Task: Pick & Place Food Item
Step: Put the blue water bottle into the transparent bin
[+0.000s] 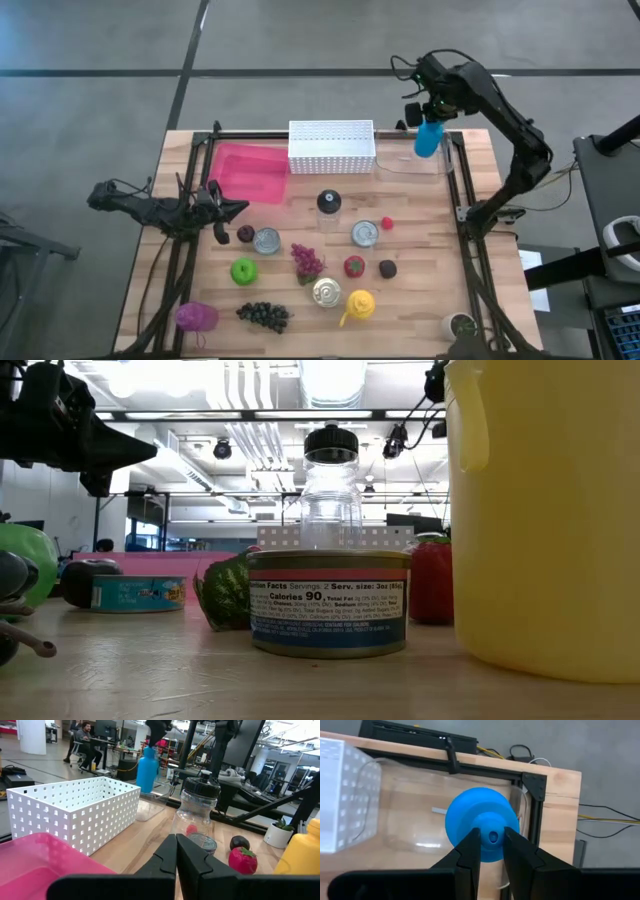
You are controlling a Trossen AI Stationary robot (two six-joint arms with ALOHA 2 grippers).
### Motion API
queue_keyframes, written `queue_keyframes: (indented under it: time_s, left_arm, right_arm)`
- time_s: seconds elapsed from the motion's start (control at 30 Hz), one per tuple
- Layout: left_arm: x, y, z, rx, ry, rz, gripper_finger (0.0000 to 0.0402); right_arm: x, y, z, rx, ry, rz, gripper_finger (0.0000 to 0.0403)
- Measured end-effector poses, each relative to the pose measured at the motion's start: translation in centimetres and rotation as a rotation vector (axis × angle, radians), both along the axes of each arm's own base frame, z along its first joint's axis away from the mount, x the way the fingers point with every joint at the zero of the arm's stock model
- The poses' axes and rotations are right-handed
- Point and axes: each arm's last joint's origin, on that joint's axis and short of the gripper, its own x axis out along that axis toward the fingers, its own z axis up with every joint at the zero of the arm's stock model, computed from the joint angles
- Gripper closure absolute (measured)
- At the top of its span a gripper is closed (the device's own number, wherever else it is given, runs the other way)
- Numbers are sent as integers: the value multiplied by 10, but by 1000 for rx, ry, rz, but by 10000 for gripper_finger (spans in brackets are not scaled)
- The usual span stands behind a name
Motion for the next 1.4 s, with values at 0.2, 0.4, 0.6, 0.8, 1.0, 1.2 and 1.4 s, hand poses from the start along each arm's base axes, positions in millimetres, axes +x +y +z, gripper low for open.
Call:
queue_keyframes:
  time_s: [0.2,0.4,0.6,0.8,1.0,1.2,1.4]
  left_arm:
    - [0,0,0,0,0,0,396]
    - [0,0,0,0,0,0,396]
    - [0,0,0,0,0,0,396]
    - [0,0,0,0,0,0,396]
    - [0,0,0,0,0,1,396]
    - [0,0,0,0,0,1,396]
    - [0,0,0,0,0,1,396]
  right_arm:
    - [-4,-7,-7,-2,8,-1,339]
    - [-14,-6,-20,-10,2,-25,339]
    - [-20,-7,-28,-16,-37,-39,339]
    - [-26,-11,-42,11,-8,-53,339]
    - [-25,-14,-48,1,-15,-46,339]
    - [-26,-15,-49,3,-17,-45,339]
    - [-27,-15,-52,13,-12,-49,339]
